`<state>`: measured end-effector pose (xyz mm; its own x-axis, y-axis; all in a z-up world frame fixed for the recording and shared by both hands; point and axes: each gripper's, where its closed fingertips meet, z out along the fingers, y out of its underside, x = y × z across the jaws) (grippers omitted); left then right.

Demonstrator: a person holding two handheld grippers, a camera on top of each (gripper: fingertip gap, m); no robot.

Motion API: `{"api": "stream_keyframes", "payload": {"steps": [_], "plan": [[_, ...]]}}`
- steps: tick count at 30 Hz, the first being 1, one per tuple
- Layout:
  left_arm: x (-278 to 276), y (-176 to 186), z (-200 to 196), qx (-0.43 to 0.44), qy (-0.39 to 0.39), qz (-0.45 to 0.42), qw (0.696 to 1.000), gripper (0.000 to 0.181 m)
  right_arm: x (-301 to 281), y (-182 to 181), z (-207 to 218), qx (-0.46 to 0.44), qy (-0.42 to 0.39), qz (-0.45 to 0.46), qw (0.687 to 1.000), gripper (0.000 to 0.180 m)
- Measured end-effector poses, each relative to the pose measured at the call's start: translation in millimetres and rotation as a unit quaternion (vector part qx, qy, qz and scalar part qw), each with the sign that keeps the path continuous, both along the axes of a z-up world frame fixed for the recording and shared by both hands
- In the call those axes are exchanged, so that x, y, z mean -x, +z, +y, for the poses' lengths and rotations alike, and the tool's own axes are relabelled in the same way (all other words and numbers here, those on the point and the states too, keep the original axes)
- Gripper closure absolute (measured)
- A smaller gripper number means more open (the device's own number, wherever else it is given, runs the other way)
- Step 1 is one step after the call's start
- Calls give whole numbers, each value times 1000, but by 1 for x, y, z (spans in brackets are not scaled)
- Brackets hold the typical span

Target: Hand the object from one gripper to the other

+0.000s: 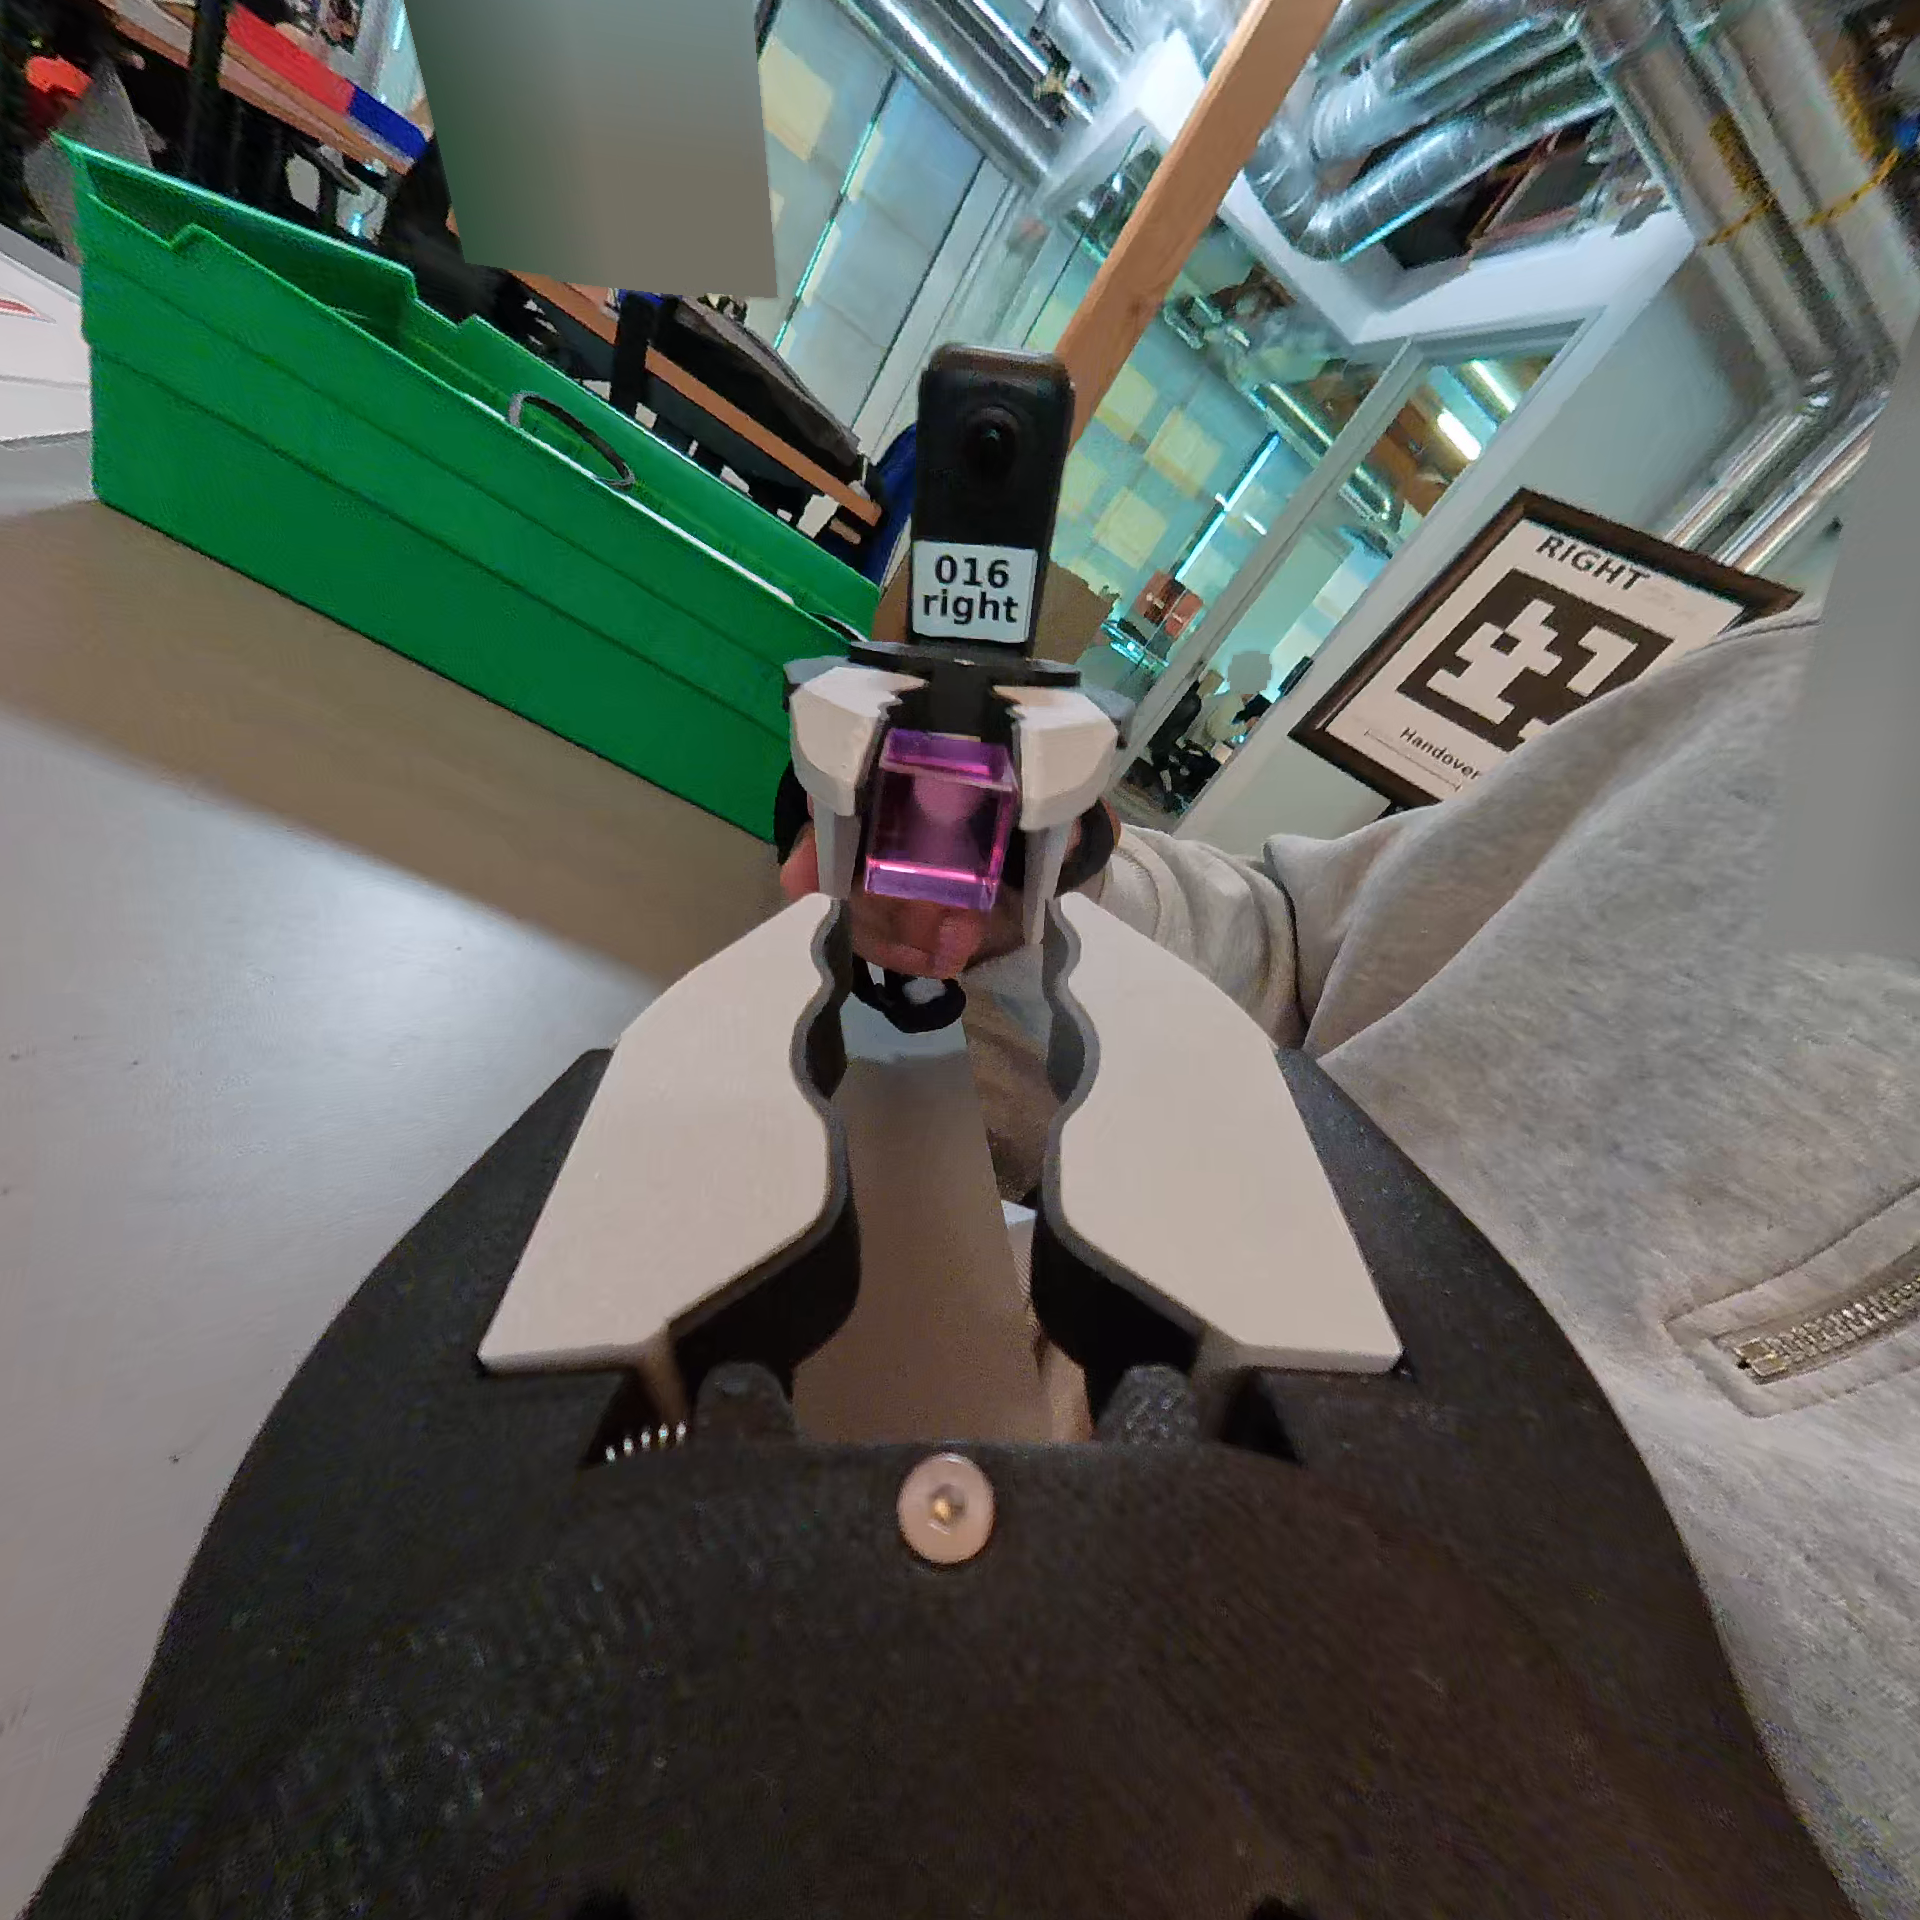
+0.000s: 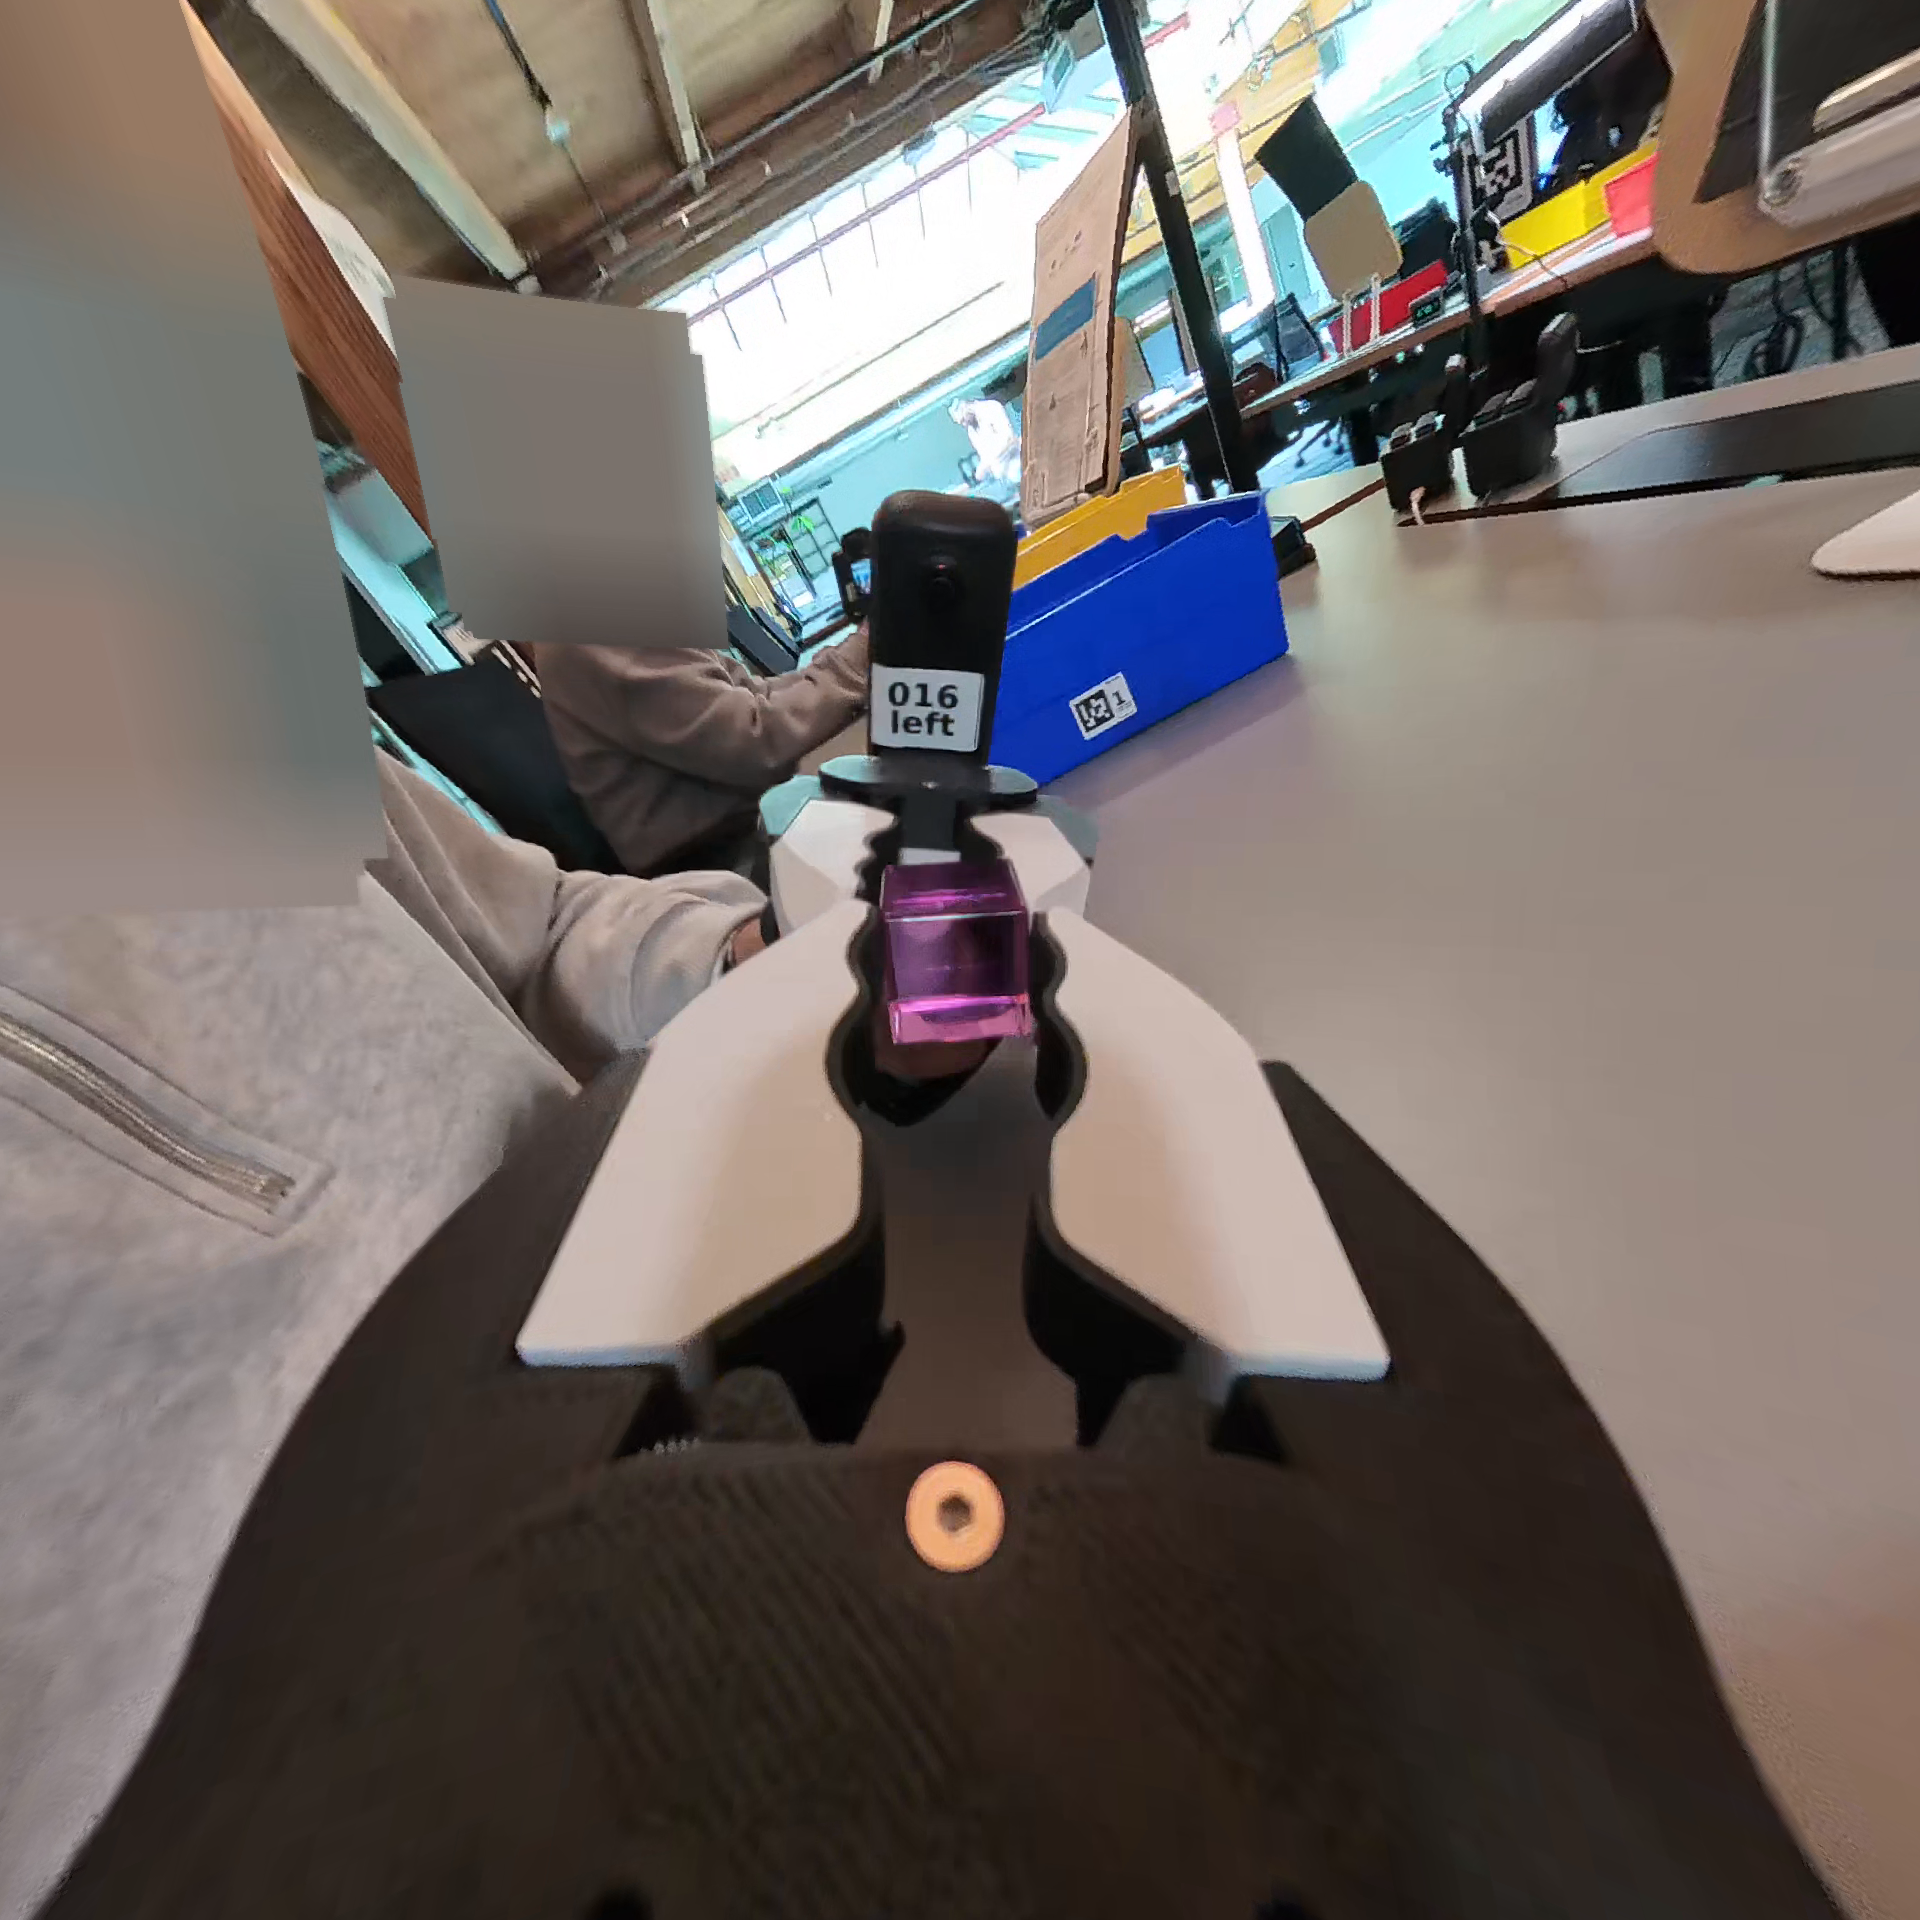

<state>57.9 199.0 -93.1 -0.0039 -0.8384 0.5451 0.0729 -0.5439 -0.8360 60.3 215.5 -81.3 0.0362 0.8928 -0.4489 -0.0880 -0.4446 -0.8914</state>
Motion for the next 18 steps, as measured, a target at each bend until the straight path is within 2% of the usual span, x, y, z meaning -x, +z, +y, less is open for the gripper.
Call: {"api": "stream_keyframes", "payload": {"steps": [6,18], "plan": [[-3,-2,-2,-16,1,11,1000,145,3,0,-2,34,12,13,999,152],[-4,-4,-1,-15,6,13,1000,146,10,-5,-4,38,13,1,999,152]]}}
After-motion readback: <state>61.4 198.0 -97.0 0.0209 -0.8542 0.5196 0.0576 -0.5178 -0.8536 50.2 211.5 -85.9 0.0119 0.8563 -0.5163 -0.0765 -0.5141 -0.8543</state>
